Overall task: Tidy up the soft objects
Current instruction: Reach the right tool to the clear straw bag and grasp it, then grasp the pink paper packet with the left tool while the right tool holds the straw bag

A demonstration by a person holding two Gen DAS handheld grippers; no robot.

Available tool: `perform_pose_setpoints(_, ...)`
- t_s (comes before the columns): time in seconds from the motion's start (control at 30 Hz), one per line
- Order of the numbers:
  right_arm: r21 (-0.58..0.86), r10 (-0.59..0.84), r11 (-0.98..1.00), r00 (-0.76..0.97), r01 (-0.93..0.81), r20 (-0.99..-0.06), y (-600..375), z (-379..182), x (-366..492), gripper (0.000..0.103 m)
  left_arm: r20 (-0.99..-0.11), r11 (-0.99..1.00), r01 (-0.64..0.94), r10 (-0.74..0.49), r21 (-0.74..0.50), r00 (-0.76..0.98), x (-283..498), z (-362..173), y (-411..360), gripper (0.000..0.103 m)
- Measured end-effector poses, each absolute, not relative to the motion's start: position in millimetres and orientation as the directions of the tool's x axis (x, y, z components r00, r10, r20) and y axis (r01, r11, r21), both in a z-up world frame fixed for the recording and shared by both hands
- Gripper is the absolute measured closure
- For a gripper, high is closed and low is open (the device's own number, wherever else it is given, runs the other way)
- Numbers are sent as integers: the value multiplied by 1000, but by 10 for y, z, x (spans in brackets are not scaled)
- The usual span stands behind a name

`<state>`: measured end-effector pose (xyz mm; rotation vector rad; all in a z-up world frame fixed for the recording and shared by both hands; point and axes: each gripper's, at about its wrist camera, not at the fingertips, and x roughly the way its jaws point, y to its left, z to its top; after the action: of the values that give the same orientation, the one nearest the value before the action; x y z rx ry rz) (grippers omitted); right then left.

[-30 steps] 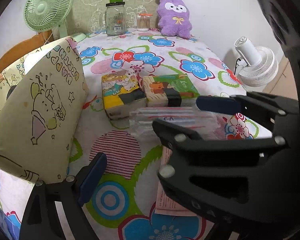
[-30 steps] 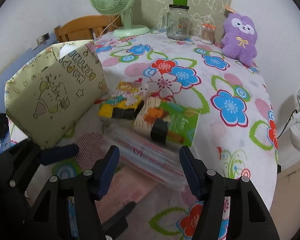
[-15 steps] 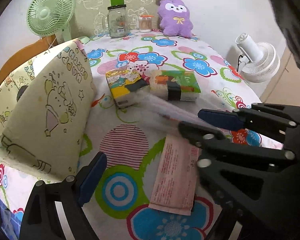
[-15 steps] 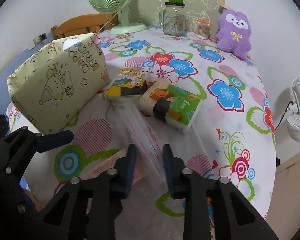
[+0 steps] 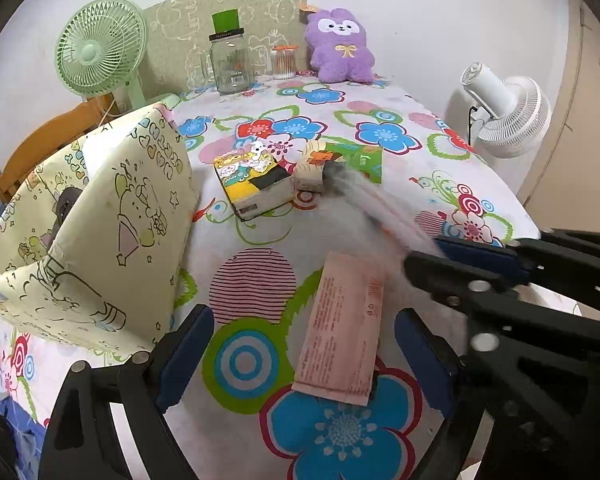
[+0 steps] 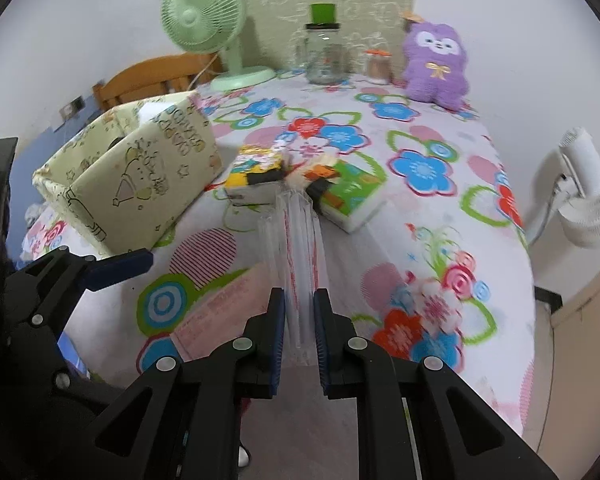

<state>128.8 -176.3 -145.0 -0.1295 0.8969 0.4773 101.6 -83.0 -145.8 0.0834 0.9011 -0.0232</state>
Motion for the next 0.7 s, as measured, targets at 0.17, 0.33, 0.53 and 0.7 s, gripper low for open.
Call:
perform_pose_setpoints(0.17, 102, 307, 922, 546, -373, -780, -1916, -1464, 1231, 87, -787, 995, 72, 12, 72, 617, 1034, -1475, -905, 10)
perform_pose_setpoints(0.33, 118, 287, 939, 546, -323, -787, -2034, -1521, 1209, 87, -792, 992, 92, 16, 92, 610, 1050, -1513, -988, 10)
perform_pose_setpoints(0.53, 140, 274, 952, 545, -274, -793, -2163, -1582, 1214, 87, -804, 991, 92, 23, 96, 594, 1124, -1583, -1047, 10)
perform_pose_setpoints(0.7, 155, 272, 956, 545, -250, -793, -2204, -1600, 1222, 87, -805, 991, 105, 8, 87, 593, 1150, -1606, -1089, 18)
